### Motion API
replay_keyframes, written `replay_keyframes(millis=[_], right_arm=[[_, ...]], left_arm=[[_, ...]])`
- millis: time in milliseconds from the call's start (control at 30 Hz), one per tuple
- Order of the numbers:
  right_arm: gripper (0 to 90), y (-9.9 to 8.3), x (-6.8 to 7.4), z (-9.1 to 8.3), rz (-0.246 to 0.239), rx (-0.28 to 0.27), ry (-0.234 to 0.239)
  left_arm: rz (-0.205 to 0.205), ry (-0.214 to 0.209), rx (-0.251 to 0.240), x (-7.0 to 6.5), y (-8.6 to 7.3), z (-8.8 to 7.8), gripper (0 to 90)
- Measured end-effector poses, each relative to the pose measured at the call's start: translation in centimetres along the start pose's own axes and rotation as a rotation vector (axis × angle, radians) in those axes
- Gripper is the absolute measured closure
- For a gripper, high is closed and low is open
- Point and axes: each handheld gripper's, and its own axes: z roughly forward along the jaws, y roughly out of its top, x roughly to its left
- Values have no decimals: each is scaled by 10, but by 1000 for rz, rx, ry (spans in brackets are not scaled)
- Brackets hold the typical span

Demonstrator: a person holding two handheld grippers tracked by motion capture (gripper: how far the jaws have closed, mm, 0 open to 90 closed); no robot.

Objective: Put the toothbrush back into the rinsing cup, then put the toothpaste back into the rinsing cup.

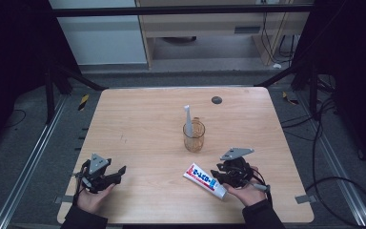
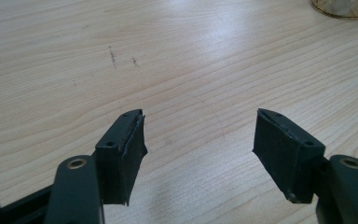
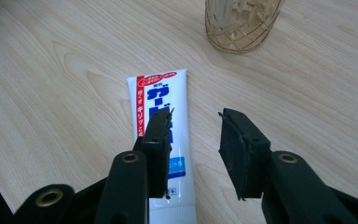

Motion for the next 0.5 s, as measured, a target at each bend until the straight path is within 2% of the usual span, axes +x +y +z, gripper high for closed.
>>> replay_keyframes(millis=[267,500], right_arm=[[529,10,4,3,-23,15,2],[468,14,3,11,-35,37,-18]], left_arm=[[-3,1,2,1,1,1,337],[-3,8,13,0,2,1,337]])
